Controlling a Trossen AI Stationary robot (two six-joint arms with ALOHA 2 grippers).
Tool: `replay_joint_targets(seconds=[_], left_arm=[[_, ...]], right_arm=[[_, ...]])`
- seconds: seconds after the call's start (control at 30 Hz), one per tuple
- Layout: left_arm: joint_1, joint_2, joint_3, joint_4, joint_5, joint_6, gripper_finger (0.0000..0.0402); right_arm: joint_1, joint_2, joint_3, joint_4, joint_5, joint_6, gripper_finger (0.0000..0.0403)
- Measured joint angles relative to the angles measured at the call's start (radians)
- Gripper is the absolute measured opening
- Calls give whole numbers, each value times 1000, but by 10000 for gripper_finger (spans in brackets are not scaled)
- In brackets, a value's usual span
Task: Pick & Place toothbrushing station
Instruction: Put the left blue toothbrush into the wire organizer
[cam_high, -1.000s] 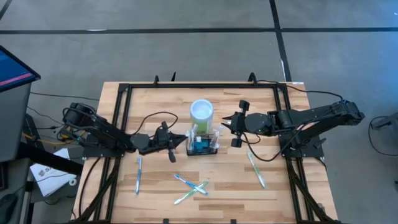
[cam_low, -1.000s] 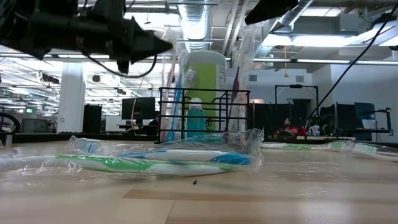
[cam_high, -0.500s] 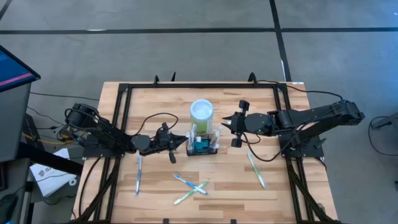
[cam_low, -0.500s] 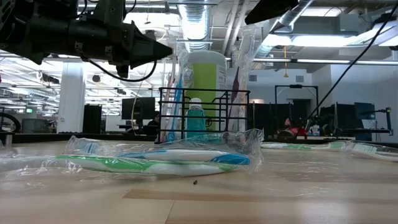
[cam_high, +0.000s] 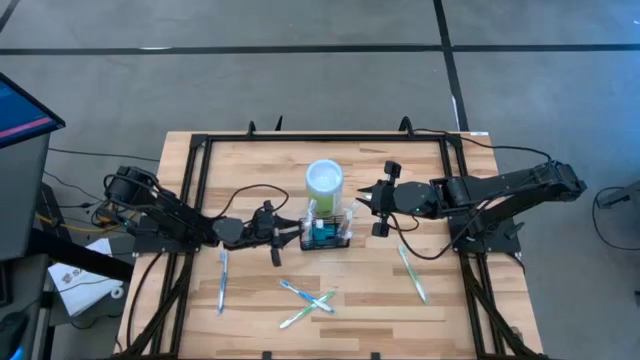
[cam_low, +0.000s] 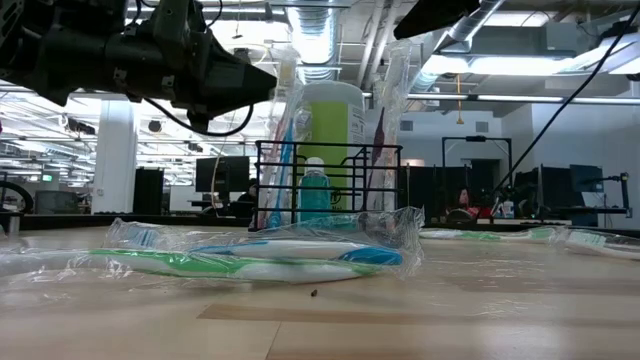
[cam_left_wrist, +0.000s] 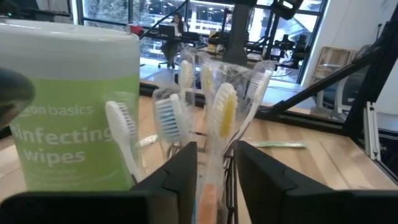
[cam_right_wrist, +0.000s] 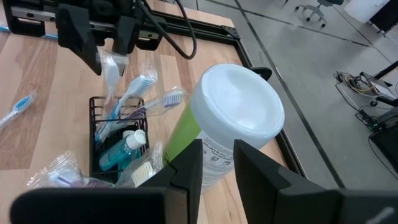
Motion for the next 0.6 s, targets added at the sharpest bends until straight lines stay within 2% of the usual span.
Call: replay_joint_targets(seconds=[0.27, 0.4, 0.6], left_arm=[[-3, -22, -1, 3, 0, 1, 141], [-23, -64, -12, -7, -8, 47, 142], [-61, -176, -46, -95, -72, 21, 134]], right_arm=[[0, 0, 0, -2, 0, 0, 82], [0, 0, 0, -8, 0, 1, 82], [0, 0, 0, -14, 0, 4, 82]])
